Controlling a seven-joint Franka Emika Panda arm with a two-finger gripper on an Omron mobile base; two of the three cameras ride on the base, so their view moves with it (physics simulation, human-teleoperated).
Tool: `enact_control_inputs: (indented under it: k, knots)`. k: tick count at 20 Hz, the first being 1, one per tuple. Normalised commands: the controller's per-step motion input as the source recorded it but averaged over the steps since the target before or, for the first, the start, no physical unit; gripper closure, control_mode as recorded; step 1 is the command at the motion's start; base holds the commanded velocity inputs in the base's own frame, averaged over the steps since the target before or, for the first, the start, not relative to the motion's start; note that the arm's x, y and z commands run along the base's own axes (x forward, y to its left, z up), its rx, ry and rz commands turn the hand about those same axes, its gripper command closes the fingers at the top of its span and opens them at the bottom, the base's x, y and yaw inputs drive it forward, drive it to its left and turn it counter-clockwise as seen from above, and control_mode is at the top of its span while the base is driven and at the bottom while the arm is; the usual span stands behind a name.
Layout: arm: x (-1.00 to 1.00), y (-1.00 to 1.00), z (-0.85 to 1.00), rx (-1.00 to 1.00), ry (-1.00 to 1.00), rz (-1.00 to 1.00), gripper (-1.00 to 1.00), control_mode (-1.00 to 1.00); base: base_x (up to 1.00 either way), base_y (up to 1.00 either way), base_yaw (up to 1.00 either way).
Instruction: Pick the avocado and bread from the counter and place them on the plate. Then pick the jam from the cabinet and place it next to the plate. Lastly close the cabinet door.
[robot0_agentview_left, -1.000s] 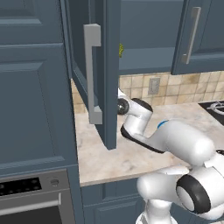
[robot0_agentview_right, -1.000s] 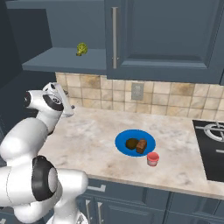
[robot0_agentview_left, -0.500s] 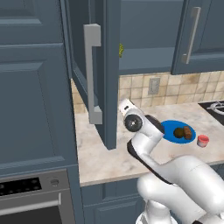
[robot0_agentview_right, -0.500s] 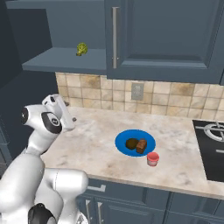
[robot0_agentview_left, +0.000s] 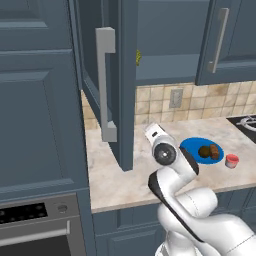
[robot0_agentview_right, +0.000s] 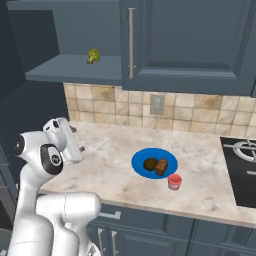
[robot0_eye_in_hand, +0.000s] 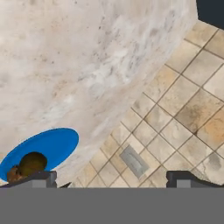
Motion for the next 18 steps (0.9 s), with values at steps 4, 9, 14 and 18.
enact_control_inputs:
  k: [4,9,14,18]
  knots:
    - [-0.79,-0.16,-0.16,0.0,-0.05,0.0,-1.0,-1.0,0.0,0.0,0.0]
    - [-0.87,-0.14,-0.19,0.0,-0.14,0.0,-1.0,-1.0,0.0,0.0,0.0]
    - [-0.95,-0.41,-0.28,0.0,-0.19,0.0,-1.0,-1.0,0.0,0.0,0.0]
    - [-0.95,-0.61,-0.33,0.0,-0.2,0.0,-1.0,-1.0,0.0,0.0,0.0]
